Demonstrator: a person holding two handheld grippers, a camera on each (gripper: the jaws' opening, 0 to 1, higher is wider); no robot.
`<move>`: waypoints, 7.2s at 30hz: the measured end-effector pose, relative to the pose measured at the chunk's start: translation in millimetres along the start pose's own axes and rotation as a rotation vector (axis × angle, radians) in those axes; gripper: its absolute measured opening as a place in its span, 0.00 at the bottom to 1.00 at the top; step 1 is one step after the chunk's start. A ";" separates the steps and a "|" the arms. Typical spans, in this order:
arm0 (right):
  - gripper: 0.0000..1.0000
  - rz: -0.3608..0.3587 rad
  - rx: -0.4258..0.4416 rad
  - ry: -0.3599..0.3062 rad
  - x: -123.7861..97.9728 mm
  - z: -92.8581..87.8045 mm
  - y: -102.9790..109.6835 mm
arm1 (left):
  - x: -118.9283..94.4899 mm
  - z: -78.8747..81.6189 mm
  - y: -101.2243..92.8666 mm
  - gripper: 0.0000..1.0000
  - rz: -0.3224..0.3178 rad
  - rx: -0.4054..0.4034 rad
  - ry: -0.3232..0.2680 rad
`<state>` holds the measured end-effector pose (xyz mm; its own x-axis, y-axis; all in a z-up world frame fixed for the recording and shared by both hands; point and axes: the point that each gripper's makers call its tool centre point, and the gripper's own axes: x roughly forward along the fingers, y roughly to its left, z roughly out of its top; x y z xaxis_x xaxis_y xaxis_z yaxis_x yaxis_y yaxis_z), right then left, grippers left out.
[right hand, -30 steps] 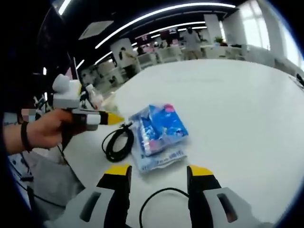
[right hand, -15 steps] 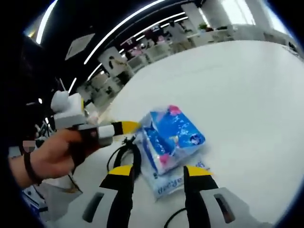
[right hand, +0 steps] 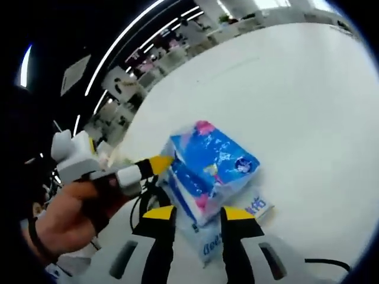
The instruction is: Arrange the tabletop items into an orderly group along one side of the table until the central work area is clear of visible clutter.
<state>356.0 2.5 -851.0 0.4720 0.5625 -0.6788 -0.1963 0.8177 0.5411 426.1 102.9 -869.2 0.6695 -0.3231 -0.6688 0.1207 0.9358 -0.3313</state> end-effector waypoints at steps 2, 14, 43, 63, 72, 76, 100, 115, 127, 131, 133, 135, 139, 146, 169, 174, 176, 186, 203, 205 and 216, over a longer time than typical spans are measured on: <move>0.07 -0.044 -0.001 0.011 0.3 0.5 -10.4 | -1.7 -5.1 -3.0 0.03 0.007 -0.013 0.001; 0.00 -0.042 0.061 -0.060 -17.0 13.1 -20.0 | -28.5 3.2 -26.3 0.00 -0.020 -0.049 -0.039; 0.00 -0.043 0.100 -0.135 -57.8 2.7 -46.2 | -61.0 -44.7 -78.2 0.00 -0.066 0.066 0.028; 0.00 -0.065 0.121 -0.175 -72.1 5.6 -66.1 | -64.9 -58.4 -102.2 0.00 -0.103 0.106 0.062; 0.00 -0.078 0.127 -0.179 -71.6 13.1 -76.7 | -53.3 -54.5 -106.4 0.00 -0.124 0.100 0.059; 0.00 -0.083 0.123 -0.186 -71.8 20.4 -81.2 | -50.5 -51.7 -108.4 0.00 -0.129 0.086 0.053; 0.00 -0.103 0.057 -0.189 -46.8 84.4 -101.4 | -11.7 -3.9 -109.2 0.00 -0.156 -0.022 -0.031; 0.00 -0.119 0.042 -0.172 -13.5 110.7 -106.5 | 21.6 18.1 -93.9 0.00 -0.158 -0.056 -0.016; 0.00 -0.131 0.038 -0.137 11.0 117.3 -115.5 | 41.7 20.2 -74.5 0.00 -0.143 -0.071 0.017; 0.00 -0.135 0.020 -0.131 18.0 122.6 -118.4 | 53.4 19.2 -68.5 0.00 -0.133 -0.063 0.040; 0.00 -0.136 0.008 -0.130 20.0 125.3 -119.4 | 56.5 20.0 -66.6 0.00 -0.133 -0.061 0.045; 0.00 -0.137 -0.005 -0.134 22.3 129.2 -122.2 | 59.8 22.3 -65.0 0.00 -0.134 -0.063 0.045; 0.00 -0.134 -0.012 -0.135 23.3 131.0 -121.4 | 64.3 24.1 -61.7 0.00 -0.133 -0.066 0.048; 0.00 -0.139 -0.037 -0.135 26.2 136.4 -125.9 | 63.6 17.0 -66.8 0.00 -0.138 -0.066 0.065; 0.07 -0.151 -0.050 -0.130 8.3 122.3 -123.2 | 47.8 10.6 -82.4 0.05 -0.169 -0.021 0.051; 0.14 -0.158 -0.051 -0.136 -1.7 114.0 -121.9 | 35.4 11.4 -75.2 0.11 -0.147 -0.009 0.039; 0.16 -0.156 -0.039 -0.148 -6.7 111.8 -119.6 | 28.3 12.0 -72.4 0.13 -0.140 -0.003 0.028; 0.13 -0.174 -0.073 -0.193 -36.4 95.8 -116.0 | -5.2 10.6 -51.2 0.17 -0.084 -0.001 -0.020; 0.13 -0.117 -0.272 -0.155 -80.4 44.6 -100.8 | -59.8 -9.9 -1.7 0.16 0.031 -0.023 -0.060; 0.12 -0.119 -0.283 -0.145 -87.0 36.9 -106.0 | -64.2 -11.3 3.8 0.15 0.038 -0.042 -0.065; 0.14 -0.101 -0.274 -0.155 -99.9 12.1 -88.0 | -77.1 -31.5 0.6 0.14 0.040 -0.030 -0.052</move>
<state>336.5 -127.1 -824.7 0.6219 0.4688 -0.6273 -0.3559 0.8827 0.3069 351.4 123.9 -838.9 0.7104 -0.2770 -0.6470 0.0718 0.9430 -0.3249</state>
